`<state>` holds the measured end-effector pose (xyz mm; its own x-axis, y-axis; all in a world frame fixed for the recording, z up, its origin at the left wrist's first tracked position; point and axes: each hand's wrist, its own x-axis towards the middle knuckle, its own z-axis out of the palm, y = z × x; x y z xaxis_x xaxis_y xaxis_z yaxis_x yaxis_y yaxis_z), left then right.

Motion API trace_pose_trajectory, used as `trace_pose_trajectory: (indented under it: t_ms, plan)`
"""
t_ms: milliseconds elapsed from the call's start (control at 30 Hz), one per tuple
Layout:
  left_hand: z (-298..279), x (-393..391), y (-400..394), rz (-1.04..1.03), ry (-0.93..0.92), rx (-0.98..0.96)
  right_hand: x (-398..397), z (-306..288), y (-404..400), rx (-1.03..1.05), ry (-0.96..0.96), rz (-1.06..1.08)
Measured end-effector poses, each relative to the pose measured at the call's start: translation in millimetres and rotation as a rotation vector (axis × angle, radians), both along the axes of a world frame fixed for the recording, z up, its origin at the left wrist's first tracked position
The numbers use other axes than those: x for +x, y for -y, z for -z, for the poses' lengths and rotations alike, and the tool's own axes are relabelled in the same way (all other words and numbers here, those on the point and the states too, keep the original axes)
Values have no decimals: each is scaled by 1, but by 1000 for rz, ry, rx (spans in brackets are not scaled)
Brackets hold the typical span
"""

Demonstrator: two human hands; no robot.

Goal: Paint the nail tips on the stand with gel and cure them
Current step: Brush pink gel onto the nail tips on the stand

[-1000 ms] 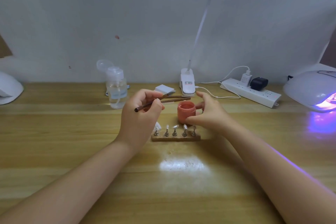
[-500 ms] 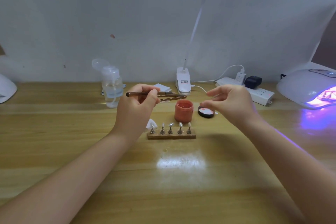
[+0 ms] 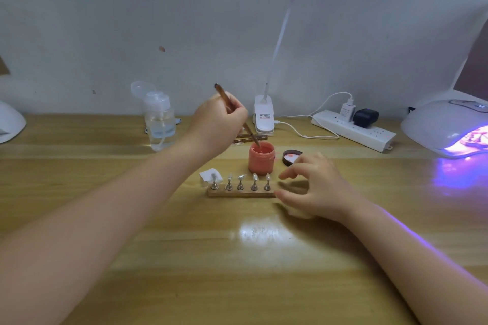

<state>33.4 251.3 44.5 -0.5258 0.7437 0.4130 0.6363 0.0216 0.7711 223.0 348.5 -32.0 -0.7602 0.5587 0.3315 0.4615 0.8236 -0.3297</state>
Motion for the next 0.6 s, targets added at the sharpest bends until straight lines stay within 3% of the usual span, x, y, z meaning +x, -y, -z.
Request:
trace_pose_trajectory:
  t_ms: [100,267,500,600]
  plan:
    - [-6,4,-15,7,-140,-157,-4,3,2,52,23,22]
    - [-6,9,-36,4,-167,-296,-7,7,3,14,-59,11]
    - [3,9,-42,43,-153,-355,-13,9,7,40,-49,-11]
    - [2,4,-39,22,-66,-249,-12,10,7,30,-44,-14]
